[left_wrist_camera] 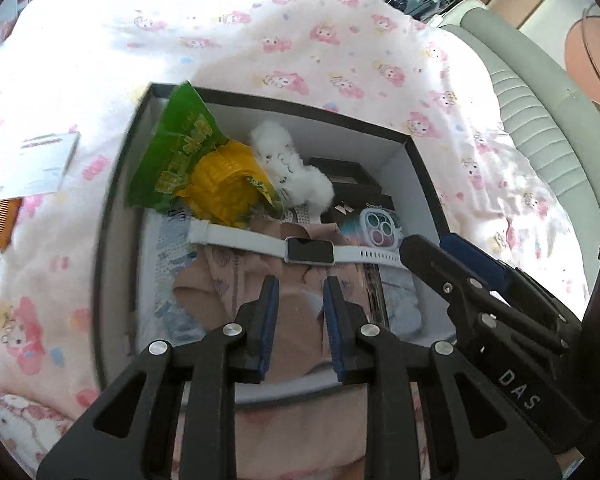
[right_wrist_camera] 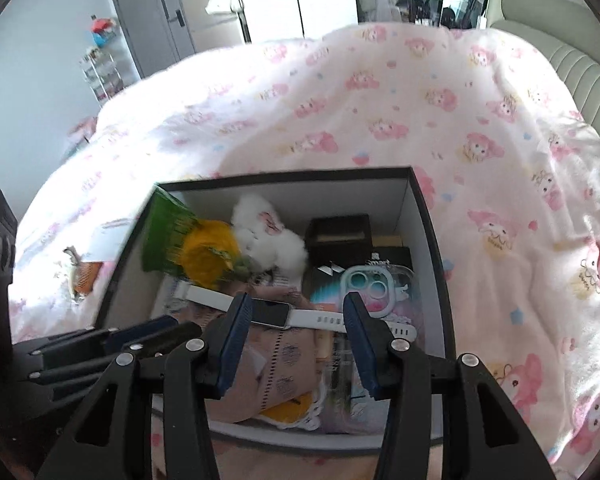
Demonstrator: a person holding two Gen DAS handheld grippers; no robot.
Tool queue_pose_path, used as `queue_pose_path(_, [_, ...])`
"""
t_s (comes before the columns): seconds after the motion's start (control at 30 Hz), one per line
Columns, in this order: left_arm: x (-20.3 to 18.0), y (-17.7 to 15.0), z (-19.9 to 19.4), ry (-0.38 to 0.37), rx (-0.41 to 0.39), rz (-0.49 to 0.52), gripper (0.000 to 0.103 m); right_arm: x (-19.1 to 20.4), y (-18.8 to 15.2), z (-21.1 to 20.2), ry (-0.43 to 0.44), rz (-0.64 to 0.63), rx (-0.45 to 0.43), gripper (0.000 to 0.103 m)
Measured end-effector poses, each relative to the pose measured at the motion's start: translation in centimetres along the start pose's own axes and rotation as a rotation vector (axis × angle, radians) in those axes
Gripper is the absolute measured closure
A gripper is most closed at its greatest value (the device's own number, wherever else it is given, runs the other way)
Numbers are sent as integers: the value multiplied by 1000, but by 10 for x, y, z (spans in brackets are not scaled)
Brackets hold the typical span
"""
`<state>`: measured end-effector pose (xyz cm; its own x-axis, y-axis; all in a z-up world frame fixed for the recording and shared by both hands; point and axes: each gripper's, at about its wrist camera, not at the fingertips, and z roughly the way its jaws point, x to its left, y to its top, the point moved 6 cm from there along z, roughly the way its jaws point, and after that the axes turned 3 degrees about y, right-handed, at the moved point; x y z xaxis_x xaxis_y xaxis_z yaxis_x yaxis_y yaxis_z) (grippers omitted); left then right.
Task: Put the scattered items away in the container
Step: 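Move the left gripper back to the white lotion tube on the sheet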
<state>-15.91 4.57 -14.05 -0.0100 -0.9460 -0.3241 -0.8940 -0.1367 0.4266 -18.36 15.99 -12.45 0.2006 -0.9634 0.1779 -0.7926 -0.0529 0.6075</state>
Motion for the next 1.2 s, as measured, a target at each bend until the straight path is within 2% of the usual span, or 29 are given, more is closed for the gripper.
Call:
queue_pose_path(0.07, [2,-5,-13,21,-16,27,81,11,-8,-14,5,-2,-18,59])
queue_pose_path(0.23, [14,-27,-50,1,-27,70,81,38,-26,-37,53,-2,-31,59])
queue_pose_path(0.63, [69,-53,-109,40,-102,36,81,119,-43,-64,98,-101,-35,59])
queue_pose_path(0.73, [95,-56,-117,57,-96,-6,81,140,-46,-59,108,-130,-23,59])
queue_pose_path(0.87, [131,-59,-131,104,-108,-42,81,173,-48,-44,177,-142,18,59])
queue_pose_path(0.97, [163,-62,-140,130,-124,-106,81,205,-50,-33,212,-172,34,59])
queue_pose_path(1.2, [233,-65,-144,143,-130,-250,81,264,-51,4,306,-202,111,59])
